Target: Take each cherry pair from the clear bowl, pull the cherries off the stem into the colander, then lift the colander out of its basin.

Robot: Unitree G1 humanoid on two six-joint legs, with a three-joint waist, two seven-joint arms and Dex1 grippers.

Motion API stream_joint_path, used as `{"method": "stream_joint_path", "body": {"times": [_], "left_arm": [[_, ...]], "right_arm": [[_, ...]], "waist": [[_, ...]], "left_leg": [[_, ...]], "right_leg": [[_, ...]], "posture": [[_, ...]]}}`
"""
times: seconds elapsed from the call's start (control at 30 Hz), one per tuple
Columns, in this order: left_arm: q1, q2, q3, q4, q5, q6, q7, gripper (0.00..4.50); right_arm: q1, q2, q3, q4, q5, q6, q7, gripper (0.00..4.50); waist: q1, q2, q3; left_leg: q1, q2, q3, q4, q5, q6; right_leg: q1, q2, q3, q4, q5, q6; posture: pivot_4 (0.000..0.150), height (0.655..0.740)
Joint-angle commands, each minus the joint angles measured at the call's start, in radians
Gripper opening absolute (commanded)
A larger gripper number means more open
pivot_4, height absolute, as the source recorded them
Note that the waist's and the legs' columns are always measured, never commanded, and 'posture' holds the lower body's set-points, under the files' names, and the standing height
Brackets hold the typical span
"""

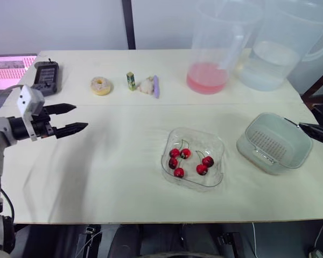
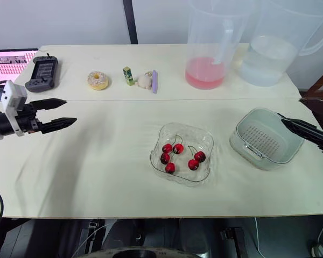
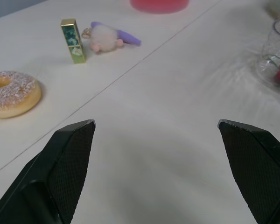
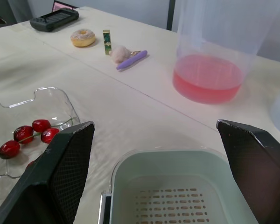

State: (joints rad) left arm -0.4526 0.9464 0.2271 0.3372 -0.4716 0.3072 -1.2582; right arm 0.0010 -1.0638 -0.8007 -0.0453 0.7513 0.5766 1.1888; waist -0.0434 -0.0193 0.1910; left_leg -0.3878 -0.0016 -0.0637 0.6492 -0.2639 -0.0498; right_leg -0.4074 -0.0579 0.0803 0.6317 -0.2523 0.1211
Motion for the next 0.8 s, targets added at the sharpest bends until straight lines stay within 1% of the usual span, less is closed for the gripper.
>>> {"method": "stream_joint_path", "body": {"times": [0.03,0.1,0.17,0.4,0.53,0.8], "left_arm": [[0.004,0.010,0.042,-0.019,-0.009,-0.010,0.005,4.43],[0.005,0.000,0.052,-0.015,-0.002,-0.009,0.043,4.43],[0.019,-0.007,0.045,-0.022,0.037,-0.049,0.091,4.43],[0.053,-0.006,0.046,-0.065,0.001,-0.020,0.057,4.43],[0.086,-0.009,0.049,-0.121,-0.017,0.013,0.048,4.43],[0.111,-0.014,0.050,-0.165,-0.021,0.030,0.052,4.43]], "right_arm": [[-0.014,-0.009,-0.019,-0.007,0.006,-0.006,0.000,4.50],[-0.014,-0.006,-0.017,0.003,0.001,-0.014,0.005,4.50],[-0.014,-0.001,-0.010,0.005,0.000,-0.018,0.008,4.50],[-0.026,0.011,0.060,-0.012,-0.007,-0.031,0.012,4.50],[-0.049,0.023,0.117,-0.030,-0.002,-0.039,0.014,4.50],[-0.081,0.028,0.177,0.005,-0.024,-0.084,0.037,4.50]], "waist": [[0.000,0.000,0.000],[0.000,0.000,0.000],[0.001,0.000,0.000],[0.000,0.000,0.000],[0.000,0.000,0.000],[0.000,0.000,0.000]], "left_leg": [[0.000,0.000,0.000,0.000,0.000,0.000],[0.000,0.000,0.000,0.000,0.000,0.000],[0.000,0.000,0.000,0.000,0.000,0.000],[0.000,0.000,0.000,0.000,0.000,0.000],[0.000,0.000,0.000,0.000,0.000,0.000],[0.000,0.000,0.000,0.000,0.000,0.000]], "right_leg": [[0.000,0.000,0.000,0.000,0.000,0.000],[0.000,0.000,0.000,0.000,0.000,0.000],[0.000,0.000,0.000,0.000,0.000,0.000],[0.000,0.000,0.000,0.000,0.000,0.000],[0.000,0.000,0.000,0.000,0.000,0.000],[0.000,0.000,0.000,0.000,0.000,0.000]], "posture": [[0.150,0.7400],[0.150,0.7400],[0.150,0.7400],[0.150,0.7400],[0.150,0.7400],[0.150,0.7400]]}}
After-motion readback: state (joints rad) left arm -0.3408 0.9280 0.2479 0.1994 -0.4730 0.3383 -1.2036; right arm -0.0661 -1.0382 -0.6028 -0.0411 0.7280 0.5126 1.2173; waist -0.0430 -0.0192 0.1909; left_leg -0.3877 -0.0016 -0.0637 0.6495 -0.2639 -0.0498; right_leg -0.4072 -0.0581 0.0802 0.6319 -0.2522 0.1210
